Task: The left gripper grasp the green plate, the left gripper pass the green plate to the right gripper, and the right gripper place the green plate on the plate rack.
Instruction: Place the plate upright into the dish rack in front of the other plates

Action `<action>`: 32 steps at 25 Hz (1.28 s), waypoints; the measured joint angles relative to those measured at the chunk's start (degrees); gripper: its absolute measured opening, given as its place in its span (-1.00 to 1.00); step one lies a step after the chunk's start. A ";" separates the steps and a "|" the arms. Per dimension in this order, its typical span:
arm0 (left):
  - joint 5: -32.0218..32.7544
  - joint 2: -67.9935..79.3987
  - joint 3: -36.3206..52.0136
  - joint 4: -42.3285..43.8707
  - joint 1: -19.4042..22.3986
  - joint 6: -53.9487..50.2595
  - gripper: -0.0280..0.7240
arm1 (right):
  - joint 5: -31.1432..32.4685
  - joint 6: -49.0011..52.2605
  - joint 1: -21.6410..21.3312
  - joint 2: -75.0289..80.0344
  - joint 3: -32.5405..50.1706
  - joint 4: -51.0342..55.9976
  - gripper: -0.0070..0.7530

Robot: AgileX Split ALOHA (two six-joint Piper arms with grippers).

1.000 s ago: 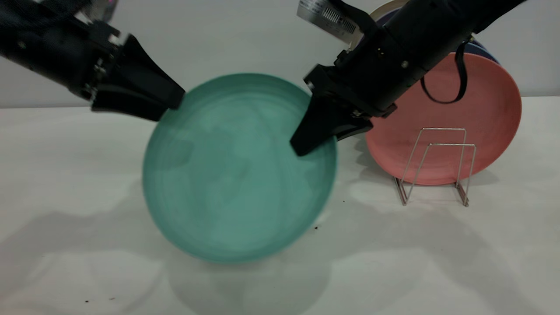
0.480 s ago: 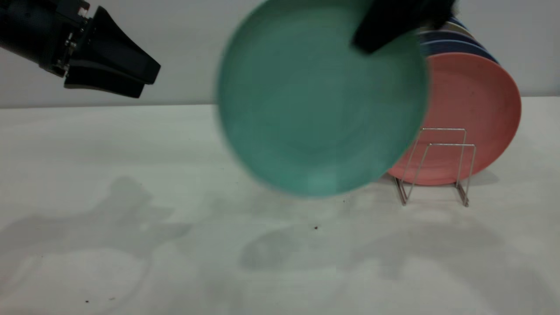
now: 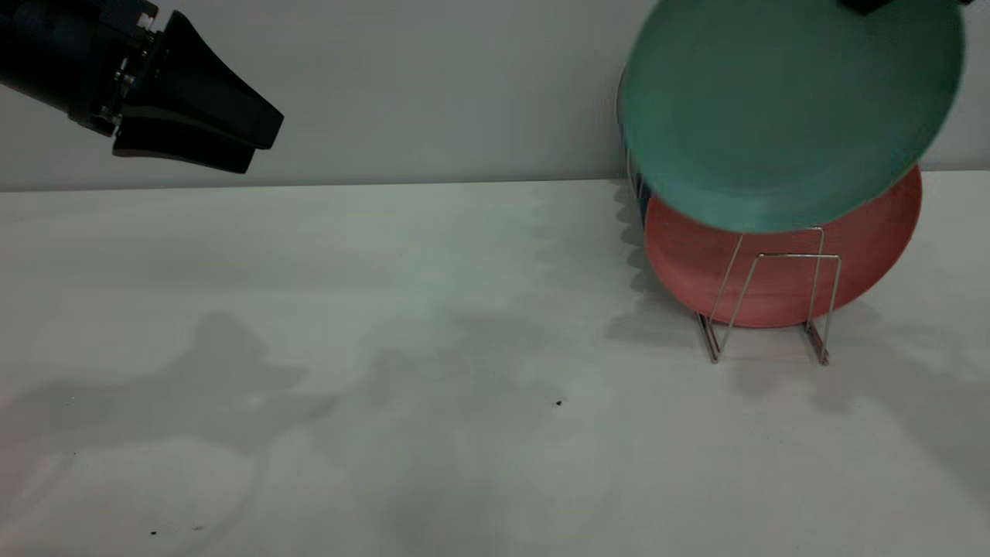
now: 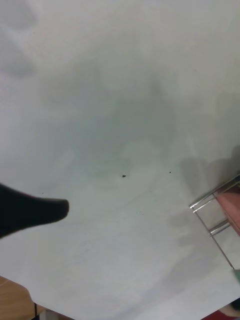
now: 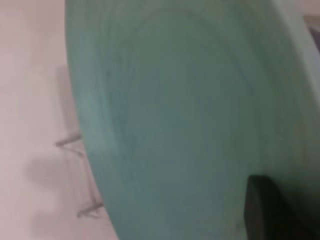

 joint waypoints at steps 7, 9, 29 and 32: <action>-0.23 0.00 0.00 0.00 0.00 0.00 0.62 | -2.38 -1.00 -1.33 0.56 0.00 1.80 -0.78; -0.23 0.00 0.00 0.00 0.00 0.00 0.62 | -2.38 -1.00 -1.33 1.55 0.00 1.94 -0.78; -0.82 0.00 0.00 0.00 0.00 -0.11 0.62 | -0.59 -1.06 -1.33 4.74 0.00 1.82 -0.78; -0.82 0.00 0.00 0.00 0.00 -0.05 0.62 | -0.29 -1.06 -1.33 4.74 0.00 1.82 -0.76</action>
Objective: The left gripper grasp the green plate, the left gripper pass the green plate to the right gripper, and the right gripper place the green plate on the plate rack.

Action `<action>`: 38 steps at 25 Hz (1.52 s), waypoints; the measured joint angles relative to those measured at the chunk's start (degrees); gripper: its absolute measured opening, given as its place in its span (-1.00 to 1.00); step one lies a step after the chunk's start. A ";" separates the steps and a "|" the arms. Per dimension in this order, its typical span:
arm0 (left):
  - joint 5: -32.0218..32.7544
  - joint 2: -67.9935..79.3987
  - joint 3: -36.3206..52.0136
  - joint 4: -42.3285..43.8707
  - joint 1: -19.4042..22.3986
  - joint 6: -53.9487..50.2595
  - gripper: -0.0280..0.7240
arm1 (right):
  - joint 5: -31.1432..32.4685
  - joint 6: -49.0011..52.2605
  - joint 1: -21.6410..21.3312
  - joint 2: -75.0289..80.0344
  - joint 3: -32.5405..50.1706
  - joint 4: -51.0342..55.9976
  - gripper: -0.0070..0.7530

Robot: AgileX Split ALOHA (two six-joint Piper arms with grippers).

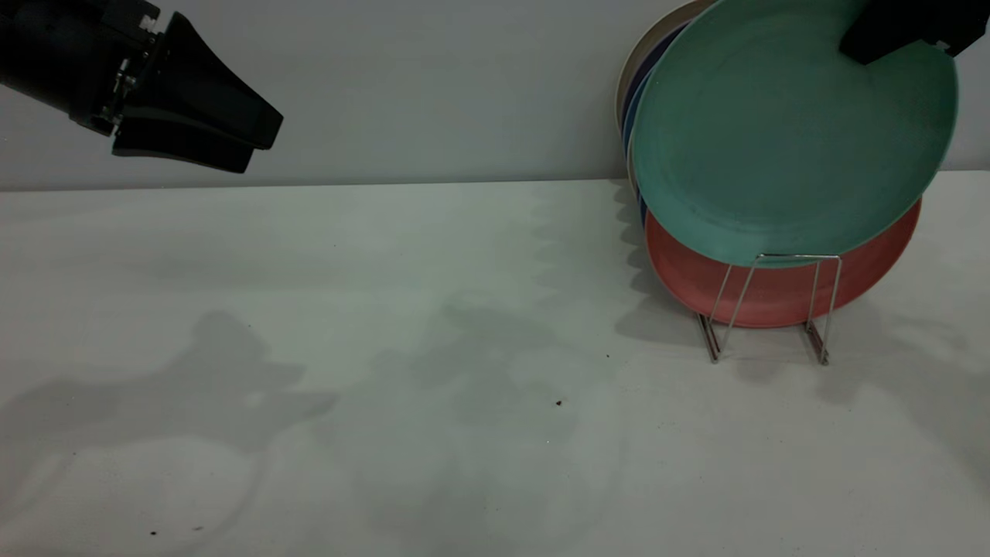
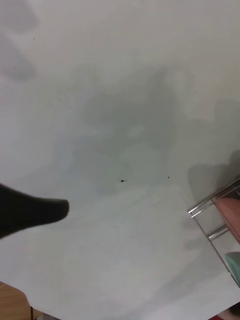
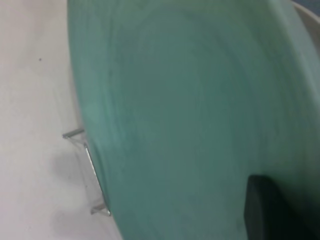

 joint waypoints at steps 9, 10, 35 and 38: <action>0.00 0.00 0.00 0.00 0.00 -0.05 0.62 | 1.33 0.46 -0.05 0.00 0.00 0.00 -0.47; 0.00 0.00 0.00 0.00 0.00 -0.11 0.62 | 1.81 0.53 -0.05 0.00 0.00 0.00 -0.40; 7.68 -16.62 -1.45 15.39 0.00 -23.60 0.62 | 26.20 38.65 -0.05 -23.45 0.00 -3.30 -0.20; 9.96 -26.02 -1.75 22.83 0.00 -30.89 0.62 | 33.29 49.40 -0.05 -29.47 0.00 -8.97 -0.20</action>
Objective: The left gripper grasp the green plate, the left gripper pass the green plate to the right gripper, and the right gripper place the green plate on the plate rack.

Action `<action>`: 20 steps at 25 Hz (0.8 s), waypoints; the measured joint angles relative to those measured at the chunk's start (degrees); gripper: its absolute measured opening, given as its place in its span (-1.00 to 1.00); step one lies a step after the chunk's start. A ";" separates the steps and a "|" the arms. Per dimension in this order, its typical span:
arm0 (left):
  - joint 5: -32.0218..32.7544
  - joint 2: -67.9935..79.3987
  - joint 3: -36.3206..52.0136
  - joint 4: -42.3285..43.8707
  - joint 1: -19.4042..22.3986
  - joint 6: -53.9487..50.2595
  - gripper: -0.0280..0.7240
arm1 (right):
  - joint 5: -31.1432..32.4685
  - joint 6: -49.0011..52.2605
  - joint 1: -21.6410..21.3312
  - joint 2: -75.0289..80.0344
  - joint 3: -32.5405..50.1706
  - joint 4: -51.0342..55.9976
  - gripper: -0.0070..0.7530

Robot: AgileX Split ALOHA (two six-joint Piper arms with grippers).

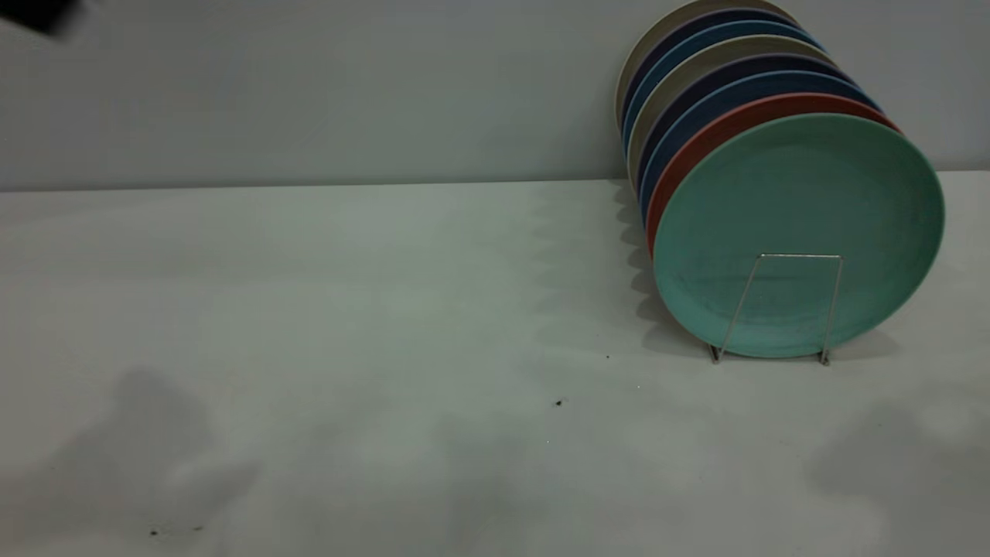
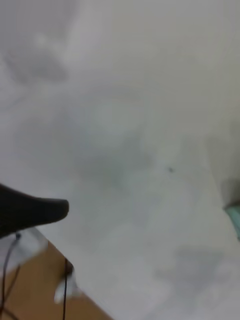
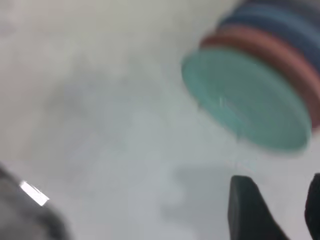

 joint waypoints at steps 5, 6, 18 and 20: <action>3.63 -14.34 0.00 10.38 0.00 -8.17 0.62 | 3.91 14.99 0.00 -7.35 3.06 -5.79 -0.20; 3.77 -16.86 0.00 12.21 0.00 -9.80 0.62 | 4.03 17.58 0.00 -9.15 5.07 -6.55 -0.20; 3.90 -38.00 14.35 23.30 0.00 -21.69 0.62 | 4.18 26.40 0.00 -36.37 38.19 -16.36 -0.17; 3.77 -40.73 19.02 23.76 0.00 -21.79 0.62 | 4.06 27.60 0.00 -41.06 42.24 -16.71 -0.11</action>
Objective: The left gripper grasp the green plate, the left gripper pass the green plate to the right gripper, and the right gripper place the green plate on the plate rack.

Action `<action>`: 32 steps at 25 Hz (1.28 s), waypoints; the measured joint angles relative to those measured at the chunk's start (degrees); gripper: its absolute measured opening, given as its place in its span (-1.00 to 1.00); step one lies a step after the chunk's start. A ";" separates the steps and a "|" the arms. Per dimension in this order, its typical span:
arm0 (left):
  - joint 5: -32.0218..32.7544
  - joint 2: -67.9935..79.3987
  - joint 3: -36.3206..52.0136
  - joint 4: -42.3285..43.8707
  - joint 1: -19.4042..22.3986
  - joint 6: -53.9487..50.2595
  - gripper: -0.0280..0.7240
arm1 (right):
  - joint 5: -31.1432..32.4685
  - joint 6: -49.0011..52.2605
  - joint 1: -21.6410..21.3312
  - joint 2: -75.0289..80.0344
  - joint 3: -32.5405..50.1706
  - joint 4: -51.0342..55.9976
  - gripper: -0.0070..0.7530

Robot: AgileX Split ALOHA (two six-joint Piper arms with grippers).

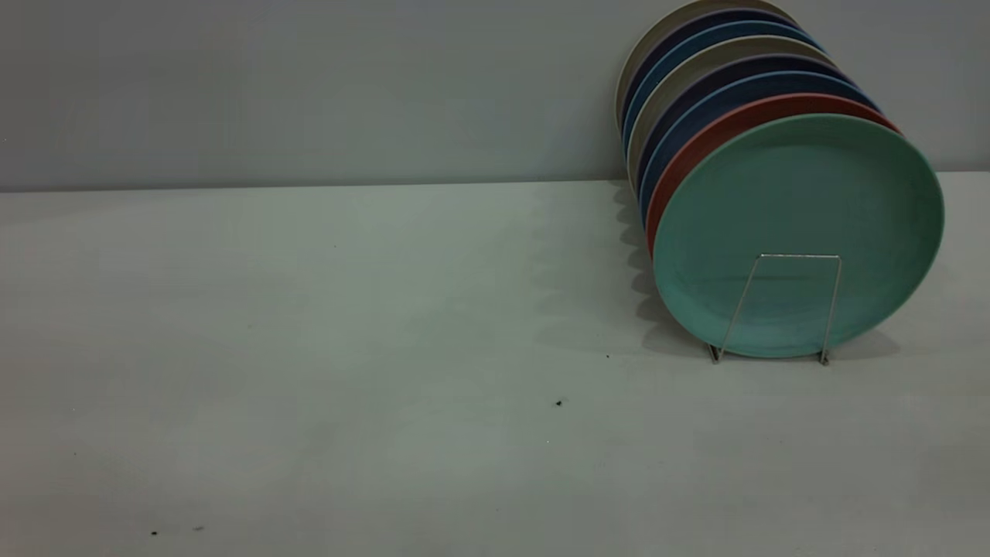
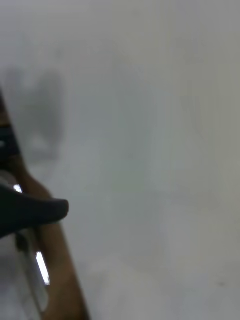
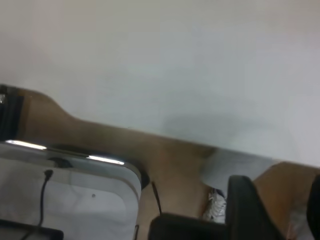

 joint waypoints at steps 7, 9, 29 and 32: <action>-6.74 -5.92 14.84 2.45 0.00 0.00 0.62 | -3.84 2.17 0.00 -13.82 5.73 -0.31 0.21; -7.78 -6.57 17.66 2.50 0.00 0.00 0.62 | -5.37 2.31 0.00 -15.99 6.91 -0.31 0.22; -3.59 -7.16 21.52 14.68 0.00 -9.42 0.62 | -6.25 6.61 3.73 -22.53 7.45 -1.29 0.22; -3.70 -7.97 21.52 16.15 0.00 -11.42 0.62 | -6.25 6.61 3.73 -22.57 7.45 -1.29 0.22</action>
